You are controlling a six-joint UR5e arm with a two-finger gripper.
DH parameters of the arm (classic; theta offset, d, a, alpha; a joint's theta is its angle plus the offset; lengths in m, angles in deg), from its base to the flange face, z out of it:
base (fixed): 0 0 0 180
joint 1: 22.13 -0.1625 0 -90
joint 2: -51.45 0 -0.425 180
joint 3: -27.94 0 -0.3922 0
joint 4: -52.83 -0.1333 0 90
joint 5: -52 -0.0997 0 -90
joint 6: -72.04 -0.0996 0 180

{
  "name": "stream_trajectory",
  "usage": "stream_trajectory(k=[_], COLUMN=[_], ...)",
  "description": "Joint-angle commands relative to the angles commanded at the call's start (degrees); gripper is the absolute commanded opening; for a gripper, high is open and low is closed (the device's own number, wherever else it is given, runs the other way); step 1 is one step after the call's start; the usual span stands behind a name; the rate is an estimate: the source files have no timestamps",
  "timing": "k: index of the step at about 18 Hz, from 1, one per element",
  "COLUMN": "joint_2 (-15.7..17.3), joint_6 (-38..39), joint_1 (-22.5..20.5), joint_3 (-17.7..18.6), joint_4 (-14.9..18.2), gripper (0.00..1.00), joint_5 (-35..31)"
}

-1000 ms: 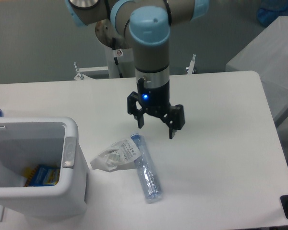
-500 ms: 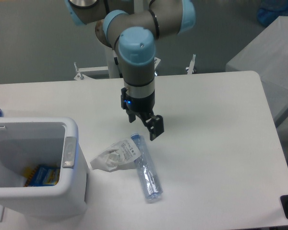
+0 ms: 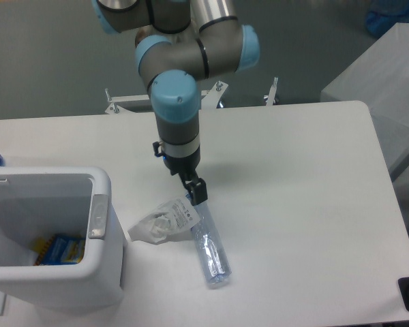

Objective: Place the trash in the trash can
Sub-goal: 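Lower the gripper onto the plastic bag and close on it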

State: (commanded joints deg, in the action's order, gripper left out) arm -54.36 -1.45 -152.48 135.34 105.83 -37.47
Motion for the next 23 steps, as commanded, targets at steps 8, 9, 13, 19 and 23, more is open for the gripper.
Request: stream_trajectory(k=[8,9,13,19,23], joint_2=[-2.99,-3.0,-3.96,-4.75,-5.28], joint_6=[5.9,6.08,7.39,8.01,8.01], joint_1=[1.76,1.76,1.85,2.03,2.03], joint_3=[0.18,0.18,0.18,0.0,-0.53], joint_4=[-2.55,-2.72,-3.51,-4.66,-4.75], gripper=[1.0,1.0,1.0,1.0,0.88], joint_5=[0.09,0.18,0.09,-0.09,-0.09])
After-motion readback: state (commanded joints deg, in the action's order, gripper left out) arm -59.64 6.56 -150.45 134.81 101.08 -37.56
